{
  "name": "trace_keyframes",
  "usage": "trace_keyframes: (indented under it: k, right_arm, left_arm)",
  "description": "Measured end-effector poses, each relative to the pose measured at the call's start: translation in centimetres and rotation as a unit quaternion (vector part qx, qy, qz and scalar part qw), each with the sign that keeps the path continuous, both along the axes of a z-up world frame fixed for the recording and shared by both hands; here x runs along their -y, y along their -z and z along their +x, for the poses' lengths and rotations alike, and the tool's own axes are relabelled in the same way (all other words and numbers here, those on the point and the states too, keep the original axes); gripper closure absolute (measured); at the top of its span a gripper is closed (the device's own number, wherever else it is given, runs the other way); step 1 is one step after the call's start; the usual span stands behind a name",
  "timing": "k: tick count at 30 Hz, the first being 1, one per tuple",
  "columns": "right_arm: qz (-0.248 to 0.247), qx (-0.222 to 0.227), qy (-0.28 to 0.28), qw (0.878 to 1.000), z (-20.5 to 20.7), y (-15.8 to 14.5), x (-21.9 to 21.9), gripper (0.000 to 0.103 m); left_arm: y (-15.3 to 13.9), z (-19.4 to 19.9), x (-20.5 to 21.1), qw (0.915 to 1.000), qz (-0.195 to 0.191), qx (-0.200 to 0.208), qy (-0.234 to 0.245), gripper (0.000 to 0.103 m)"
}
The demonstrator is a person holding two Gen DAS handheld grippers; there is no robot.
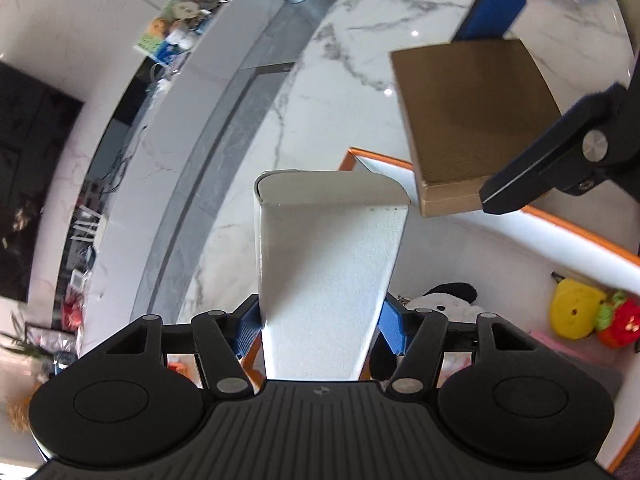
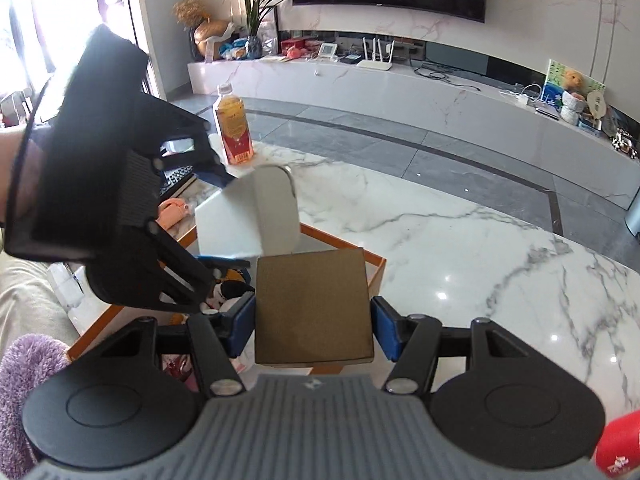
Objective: Organize objects
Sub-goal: 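Lift both boxes and carry them over the orange box with both tools, then drop the white box into the orange box with the left tool while the right tool holds the brown box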
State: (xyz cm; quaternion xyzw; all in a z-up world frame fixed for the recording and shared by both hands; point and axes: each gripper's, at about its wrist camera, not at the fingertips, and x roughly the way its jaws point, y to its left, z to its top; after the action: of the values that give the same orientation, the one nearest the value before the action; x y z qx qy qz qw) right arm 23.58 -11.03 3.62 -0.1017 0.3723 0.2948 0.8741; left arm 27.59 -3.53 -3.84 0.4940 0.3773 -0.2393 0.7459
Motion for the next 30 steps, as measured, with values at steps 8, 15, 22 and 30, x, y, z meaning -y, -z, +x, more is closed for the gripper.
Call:
trace_keyframes:
  k: [8, 15, 22, 30]
  right_arm:
    - [-0.024, -0.016, 0.006, 1.000, 2.4, 1.4, -1.1, 0.040]
    - [-0.056, -0.026, -0.002, 0.998, 3.2, 3.0, -2.6, 0.040]
    - [-0.105, 0.002, -0.021, 0.994, 2.6, 3.5, -4.4, 0.040]
    - [-0.127, 0.010, -0.030, 0.991, 2.5, 3.7, -4.7, 0.040]
  left_arm:
    - [4.2, 1.3, -1.2, 0.9982, 0.037, 0.003, 0.048, 0.032]
    - [5.6, 1.2, -1.4, 0.9976, 0.031, 0.033, 0.053, 0.032]
    - [7.2, -0.3, -1.9, 0.9957, 0.025, 0.049, 0.075, 0.031]
    - [8.4, 0.2, -1.6, 0.9967, 0.018, 0.045, 0.065, 0.027]
